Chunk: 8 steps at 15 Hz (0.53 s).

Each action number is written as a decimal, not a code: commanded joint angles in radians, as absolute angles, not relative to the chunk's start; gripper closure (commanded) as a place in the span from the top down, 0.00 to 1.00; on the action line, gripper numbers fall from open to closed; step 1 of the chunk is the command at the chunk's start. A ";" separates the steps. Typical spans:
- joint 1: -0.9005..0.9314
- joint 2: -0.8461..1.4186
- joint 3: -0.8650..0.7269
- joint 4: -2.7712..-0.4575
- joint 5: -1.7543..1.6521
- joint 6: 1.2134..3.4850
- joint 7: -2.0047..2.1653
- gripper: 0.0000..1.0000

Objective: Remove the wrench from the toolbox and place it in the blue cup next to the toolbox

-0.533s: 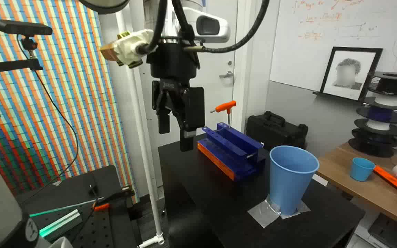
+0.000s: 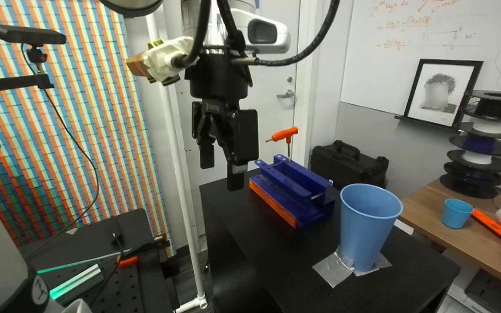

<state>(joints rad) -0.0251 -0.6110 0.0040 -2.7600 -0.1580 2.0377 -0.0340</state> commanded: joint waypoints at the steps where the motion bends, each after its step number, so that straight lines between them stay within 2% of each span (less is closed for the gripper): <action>1: -0.023 -0.611 0.002 -2.759 -0.159 2.036 -0.033 1.00; 2: -0.023 -0.611 0.002 -2.759 -0.159 2.036 -0.033 1.00; 8: -0.021 -0.537 0.034 -2.725 -0.183 2.476 0.005 1.00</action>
<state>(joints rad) -0.0247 -0.5984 0.0129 -2.7568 -0.1691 2.3049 -0.0272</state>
